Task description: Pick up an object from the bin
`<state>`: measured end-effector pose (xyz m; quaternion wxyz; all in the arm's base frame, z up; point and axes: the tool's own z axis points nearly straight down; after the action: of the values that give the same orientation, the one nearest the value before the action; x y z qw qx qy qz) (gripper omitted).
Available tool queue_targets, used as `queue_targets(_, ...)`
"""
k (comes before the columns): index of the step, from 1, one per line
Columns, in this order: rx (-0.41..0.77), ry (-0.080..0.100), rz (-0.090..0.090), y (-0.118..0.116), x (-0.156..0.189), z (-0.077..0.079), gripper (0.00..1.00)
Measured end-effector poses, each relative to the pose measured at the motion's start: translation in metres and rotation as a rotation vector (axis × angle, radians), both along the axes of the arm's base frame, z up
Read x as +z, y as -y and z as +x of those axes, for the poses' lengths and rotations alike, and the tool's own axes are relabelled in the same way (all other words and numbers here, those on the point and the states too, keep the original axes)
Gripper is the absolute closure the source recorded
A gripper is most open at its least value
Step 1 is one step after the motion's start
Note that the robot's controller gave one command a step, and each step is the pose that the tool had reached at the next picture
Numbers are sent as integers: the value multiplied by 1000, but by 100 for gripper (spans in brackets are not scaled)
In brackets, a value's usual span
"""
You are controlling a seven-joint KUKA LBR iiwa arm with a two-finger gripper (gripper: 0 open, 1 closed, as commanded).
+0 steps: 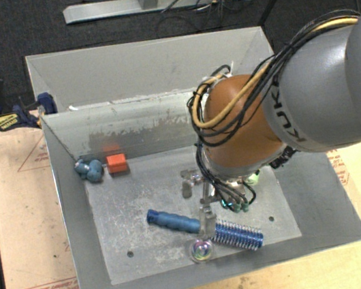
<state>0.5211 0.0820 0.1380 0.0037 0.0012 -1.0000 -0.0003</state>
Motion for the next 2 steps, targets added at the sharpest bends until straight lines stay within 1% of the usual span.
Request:
queue_targets(1, -406, 3, -2, 3, -70, -9, 0)
queue_targets(2, -407, 3, -2, 3, -70, -9, 0)
